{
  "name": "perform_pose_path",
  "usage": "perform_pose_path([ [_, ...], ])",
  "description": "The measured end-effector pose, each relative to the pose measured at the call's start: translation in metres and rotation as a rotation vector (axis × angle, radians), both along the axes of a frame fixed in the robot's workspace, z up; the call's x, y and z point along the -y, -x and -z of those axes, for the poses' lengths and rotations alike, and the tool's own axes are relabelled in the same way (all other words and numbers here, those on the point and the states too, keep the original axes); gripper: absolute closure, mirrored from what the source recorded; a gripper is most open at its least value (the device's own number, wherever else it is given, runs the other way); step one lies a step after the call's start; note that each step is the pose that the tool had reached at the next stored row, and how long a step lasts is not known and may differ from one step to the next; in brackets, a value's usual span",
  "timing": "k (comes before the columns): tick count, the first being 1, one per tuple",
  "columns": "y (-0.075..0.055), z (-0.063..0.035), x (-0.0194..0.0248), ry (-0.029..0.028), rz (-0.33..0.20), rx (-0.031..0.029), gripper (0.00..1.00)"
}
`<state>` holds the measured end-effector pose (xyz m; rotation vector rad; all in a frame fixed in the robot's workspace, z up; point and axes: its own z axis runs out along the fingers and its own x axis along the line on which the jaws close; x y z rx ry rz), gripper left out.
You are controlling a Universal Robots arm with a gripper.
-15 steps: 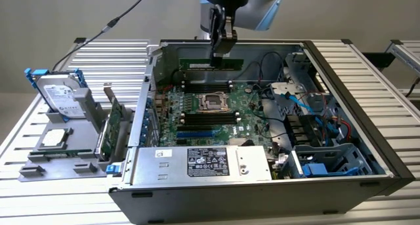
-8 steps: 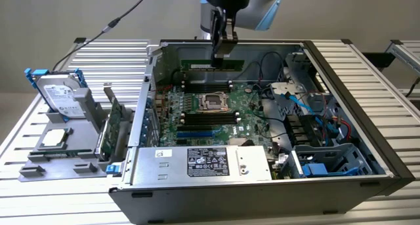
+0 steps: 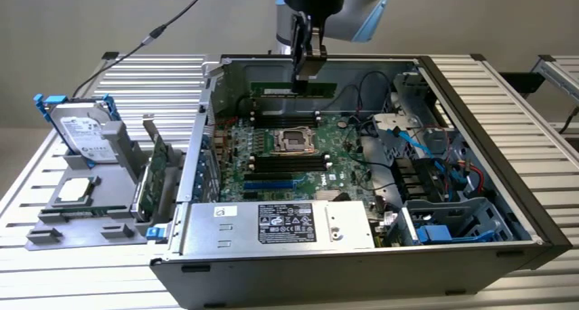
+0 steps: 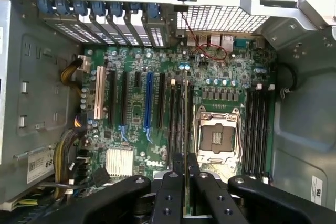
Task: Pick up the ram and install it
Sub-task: 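Pick up the ram and move it above insertion slot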
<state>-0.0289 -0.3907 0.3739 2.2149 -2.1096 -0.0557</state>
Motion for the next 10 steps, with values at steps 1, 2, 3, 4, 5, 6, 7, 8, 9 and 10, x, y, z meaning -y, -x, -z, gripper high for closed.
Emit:
perform_pose_path([
  [1, -0.0001, 0.0003, -0.0005, -0.0012, 0.001, 0.0010, 0.86],
  [2, -0.0002, 0.0006, -0.0009, -0.0024, 0.002, 0.0019, 0.86],
  [3, -0.0003, 0.0009, -0.0014, -0.0034, 0.004, 0.0029, 0.86],
  [4, -0.0004, 0.0012, -0.0019, -0.0044, 0.005, 0.0039, 0.86],
  [5, -0.0005, 0.0015, -0.0023, -0.0055, 0.006, 0.0050, 0.86],
  [6, -0.0007, 0.0018, -0.0027, -0.0064, 0.007, 0.0061, 0.86],
  [7, -0.0009, 0.0020, -0.0031, -0.0071, 0.009, 0.0074, 0.86],
  [8, -0.0011, 0.0021, -0.0035, -0.0078, 0.010, 0.0088, 0.86],
  [9, -0.0013, 0.0023, -0.0039, -0.0083, 0.011, 0.0105, 0.86],
  [10, -0.0014, 0.0023, -0.0043, -0.0089, 0.013, 0.0125, 0.86],
])
